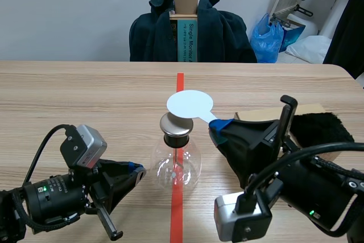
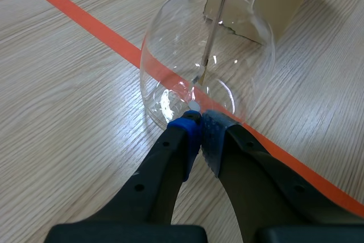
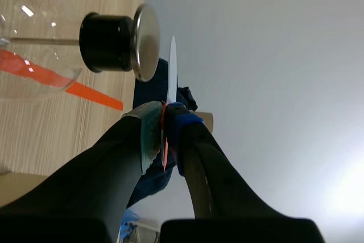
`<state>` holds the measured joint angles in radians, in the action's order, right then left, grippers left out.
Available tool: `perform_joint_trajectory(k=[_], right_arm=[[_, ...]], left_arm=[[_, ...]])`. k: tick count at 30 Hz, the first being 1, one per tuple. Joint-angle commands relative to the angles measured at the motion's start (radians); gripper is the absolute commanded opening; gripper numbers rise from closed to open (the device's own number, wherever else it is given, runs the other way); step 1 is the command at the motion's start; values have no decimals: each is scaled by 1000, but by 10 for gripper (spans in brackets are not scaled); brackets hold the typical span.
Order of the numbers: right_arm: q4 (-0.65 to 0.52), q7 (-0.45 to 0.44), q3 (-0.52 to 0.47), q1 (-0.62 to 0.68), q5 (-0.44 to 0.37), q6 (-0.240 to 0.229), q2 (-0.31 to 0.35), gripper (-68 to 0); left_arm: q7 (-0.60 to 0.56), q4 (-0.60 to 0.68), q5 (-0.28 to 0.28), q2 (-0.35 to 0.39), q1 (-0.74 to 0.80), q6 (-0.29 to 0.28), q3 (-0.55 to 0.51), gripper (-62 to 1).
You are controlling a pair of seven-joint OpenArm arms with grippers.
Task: Do the electroscope experiment.
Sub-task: 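Move the plate toward and away from the electroscope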
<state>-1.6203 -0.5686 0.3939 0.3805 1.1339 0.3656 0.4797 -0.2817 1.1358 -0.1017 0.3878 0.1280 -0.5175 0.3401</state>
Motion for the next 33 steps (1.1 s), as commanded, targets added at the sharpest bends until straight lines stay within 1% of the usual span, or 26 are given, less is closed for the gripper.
perform_joint_trajectory(k=[1, 10, 23, 28, 33], right_arm=[[-3, -16, -7, -9, -10, 11, 16, -669], [-3, -94, -7, -9, 3, 11, 16, -669], [-3, -100, -7, -9, 4, 11, 16, -669], [-3, -58, -7, -9, 3, 11, 16, -669], [-3, 22, -8, -9, -11, 11, 16, -669]], left_arm=[[-14, 23, -9, -5, 2, -2, -2, -581], [-14, 23, -9, -5, 2, -2, -2, -581], [-14, 23, -9, -5, 2, -2, -2, -581], [-14, 23, -9, -5, 2, -2, -2, -581], [-14, 23, -9, -5, 2, -2, -2, -581]])
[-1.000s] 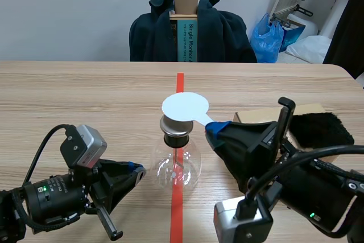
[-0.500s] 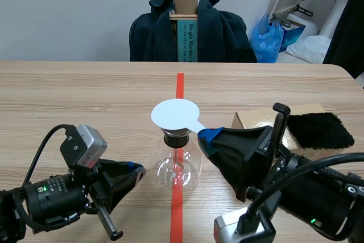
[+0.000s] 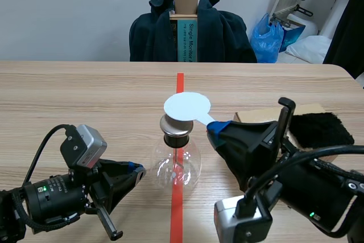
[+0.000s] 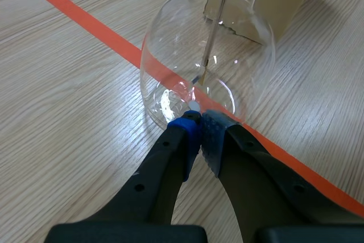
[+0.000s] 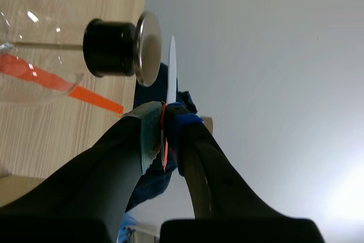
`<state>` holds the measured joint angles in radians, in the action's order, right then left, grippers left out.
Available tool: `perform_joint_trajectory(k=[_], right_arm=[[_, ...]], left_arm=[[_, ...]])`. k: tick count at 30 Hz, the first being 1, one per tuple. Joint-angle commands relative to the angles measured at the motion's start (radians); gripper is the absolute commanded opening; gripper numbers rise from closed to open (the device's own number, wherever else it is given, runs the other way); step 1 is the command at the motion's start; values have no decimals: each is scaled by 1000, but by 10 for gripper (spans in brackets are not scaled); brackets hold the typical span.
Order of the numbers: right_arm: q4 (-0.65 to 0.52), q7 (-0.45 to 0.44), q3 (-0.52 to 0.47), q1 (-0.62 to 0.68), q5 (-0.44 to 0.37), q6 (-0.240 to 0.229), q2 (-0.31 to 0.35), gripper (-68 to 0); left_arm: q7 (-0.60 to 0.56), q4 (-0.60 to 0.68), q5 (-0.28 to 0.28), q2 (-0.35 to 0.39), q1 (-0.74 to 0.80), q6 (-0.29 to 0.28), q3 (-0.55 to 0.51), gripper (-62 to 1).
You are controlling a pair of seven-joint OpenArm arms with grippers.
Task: Do the electroscope experiment.
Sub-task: 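Move the plate toward and away from the electroscope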
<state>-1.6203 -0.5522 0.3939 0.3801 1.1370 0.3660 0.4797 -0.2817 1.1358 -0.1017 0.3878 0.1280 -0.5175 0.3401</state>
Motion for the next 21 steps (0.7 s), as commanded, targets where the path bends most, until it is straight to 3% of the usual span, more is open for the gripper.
perform_joint_trajectory(k=[1, 14, 16, 21], right_arm=[[-3, 23, -8, -9, -20, 11, 16, -669], [-3, 147, -59, -14, -46, 18, 16, -669], [-3, 149, -76, -16, -46, 54, 14, -669], [-4, 147, -109, -41, -50, 219, 8, -669]], left_arm=[[-14, 23, -9, -5, 2, -2, -2, -581], [-14, 23, -9, -5, 2, -2, -2, -581], [-14, 23, -9, -5, 2, -2, -2, -581], [-14, 23, -9, -5, 5, -2, -2, -581]])
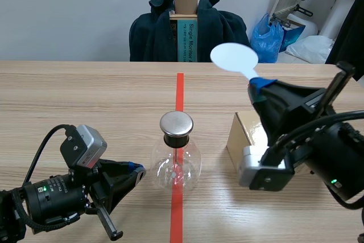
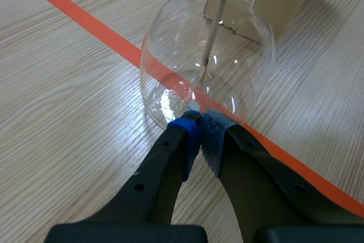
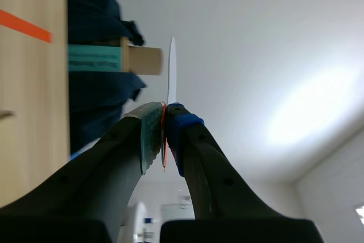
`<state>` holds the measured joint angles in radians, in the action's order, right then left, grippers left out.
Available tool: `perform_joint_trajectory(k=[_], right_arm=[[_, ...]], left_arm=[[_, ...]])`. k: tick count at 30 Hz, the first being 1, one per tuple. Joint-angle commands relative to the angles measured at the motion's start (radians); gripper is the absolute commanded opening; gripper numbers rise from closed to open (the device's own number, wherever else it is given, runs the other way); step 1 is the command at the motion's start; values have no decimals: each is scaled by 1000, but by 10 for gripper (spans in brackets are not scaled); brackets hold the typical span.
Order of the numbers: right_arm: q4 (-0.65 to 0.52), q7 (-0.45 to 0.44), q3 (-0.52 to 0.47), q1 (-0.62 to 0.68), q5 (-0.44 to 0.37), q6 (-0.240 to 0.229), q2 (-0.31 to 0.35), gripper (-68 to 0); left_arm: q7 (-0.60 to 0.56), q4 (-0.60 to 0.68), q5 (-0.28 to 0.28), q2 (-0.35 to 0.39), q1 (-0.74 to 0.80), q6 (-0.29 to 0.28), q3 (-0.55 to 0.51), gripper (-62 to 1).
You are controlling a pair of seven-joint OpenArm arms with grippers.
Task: Do the electroscope experiment.
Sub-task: 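Move the plate toward and away from the electroscope, then rub the plate on the fur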
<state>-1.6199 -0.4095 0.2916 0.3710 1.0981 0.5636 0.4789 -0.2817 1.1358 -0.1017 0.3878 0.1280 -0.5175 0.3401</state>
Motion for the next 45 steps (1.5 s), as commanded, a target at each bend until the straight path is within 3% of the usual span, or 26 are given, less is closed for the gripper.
perform_joint_trajectory(k=[1, 5, 7, 11, 13, 21, 24, 33, 36, 40, 45], right_arm=[[-4, 5, -11, -44, -18, 55, 8, -669], [-29, 31, -34, -108, -76, 165, 8, -669], [-62, 50, -56, -142, -112, 197, 8, -669], [-156, 76, -119, -197, -173, 200, 8, -669], [-205, 77, -154, -218, -198, 200, 8, -669], [-375, 105, -251, -261, -274, 191, 8, -669], [-397, 105, -274, -260, -283, 192, 9, -669], [-406, 119, -320, -237, -311, 187, 9, -669], [-405, 119, -335, -207, -310, 181, 9, -669], [-401, 103, -356, -121, -322, 172, 9, -669], [-338, 35, -379, 53, -324, 175, 8, -669]], left_arm=[[-14, 23, -9, -5, 5, -2, -2, -581], [-14, 23, -9, -5, 5, -2, -2, -581], [-14, 23, -9, -4, 8, -2, -2, -581], [-16, 45, -9, 24, 45, -2, -4, -581], [-22, 78, -9, 50, 81, -2, -4, -551], [-100, 280, -13, 180, 279, -2, -73, -109], [-123, 365, -15, 210, 343, -2, -134, 9], [-118, 591, -141, 342, 539, -2, -335, 14], [-110, 638, -154, 383, 592, -3, -390, 14], [-84, 675, -195, 414, 643, -4, -442, 14], [-58, 680, -198, 414, 645, -6, -460, 14]])
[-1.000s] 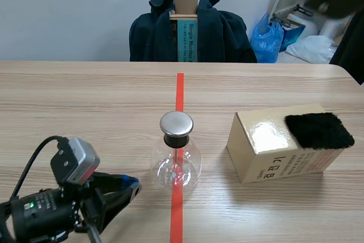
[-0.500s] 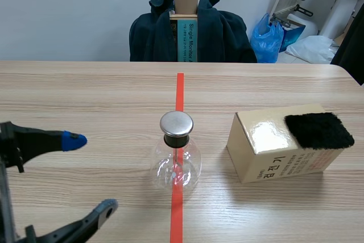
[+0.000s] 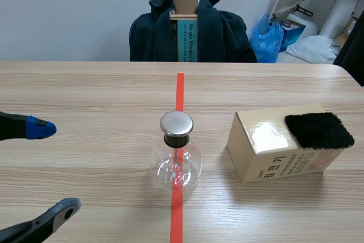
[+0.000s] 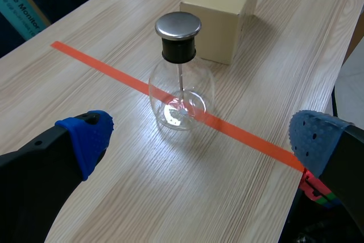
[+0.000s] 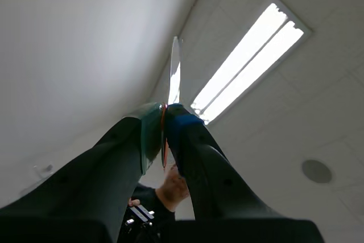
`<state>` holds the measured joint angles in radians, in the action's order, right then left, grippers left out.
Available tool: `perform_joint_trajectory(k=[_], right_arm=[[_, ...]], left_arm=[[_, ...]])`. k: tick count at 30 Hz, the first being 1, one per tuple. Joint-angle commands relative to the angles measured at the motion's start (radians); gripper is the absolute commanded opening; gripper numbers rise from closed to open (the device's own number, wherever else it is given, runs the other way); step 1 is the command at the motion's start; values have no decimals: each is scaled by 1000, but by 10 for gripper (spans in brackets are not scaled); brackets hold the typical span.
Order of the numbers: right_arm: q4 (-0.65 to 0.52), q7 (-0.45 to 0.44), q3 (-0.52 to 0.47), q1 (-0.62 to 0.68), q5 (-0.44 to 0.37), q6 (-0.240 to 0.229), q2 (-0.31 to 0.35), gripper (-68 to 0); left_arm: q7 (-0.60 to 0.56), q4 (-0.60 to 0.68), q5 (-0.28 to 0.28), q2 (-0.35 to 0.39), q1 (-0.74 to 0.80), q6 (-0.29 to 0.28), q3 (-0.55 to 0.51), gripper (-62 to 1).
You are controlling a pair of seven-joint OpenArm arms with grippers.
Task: Do the electroscope experiment.
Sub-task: 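Rub the plate on the fur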
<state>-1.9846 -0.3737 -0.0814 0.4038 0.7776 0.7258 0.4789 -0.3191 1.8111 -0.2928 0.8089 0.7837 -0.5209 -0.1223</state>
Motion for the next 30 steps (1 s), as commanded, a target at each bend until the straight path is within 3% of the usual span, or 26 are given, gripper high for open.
perform_joint_trajectory(k=[1, 3, 6, 15, 23, 30], right_arm=[[61, -23, -6, 55, 0, 21, 6, -669], [151, -86, -5, 102, 8, 54, -14, -669], [303, -159, -6, 123, 42, 57, -63, -669], [610, -238, -10, 125, 106, 57, -116, -669], [731, -266, -10, 122, 141, 57, -119, -669], [765, -270, -9, 111, 151, 57, -119, -669]], left_arm=[[-20, 5, -7, -8, -11, -3, 2, 14], [-20, 5, -7, -8, -11, -3, 2, 14], [-19, 5, -7, -8, -11, -3, 2, 14], [48, 5, -7, -8, -11, -2, 2, 14], [51, 5, -7, -8, -11, -2, 2, 14], [50, 5, -7, -8, -11, -2, 2, 14]])
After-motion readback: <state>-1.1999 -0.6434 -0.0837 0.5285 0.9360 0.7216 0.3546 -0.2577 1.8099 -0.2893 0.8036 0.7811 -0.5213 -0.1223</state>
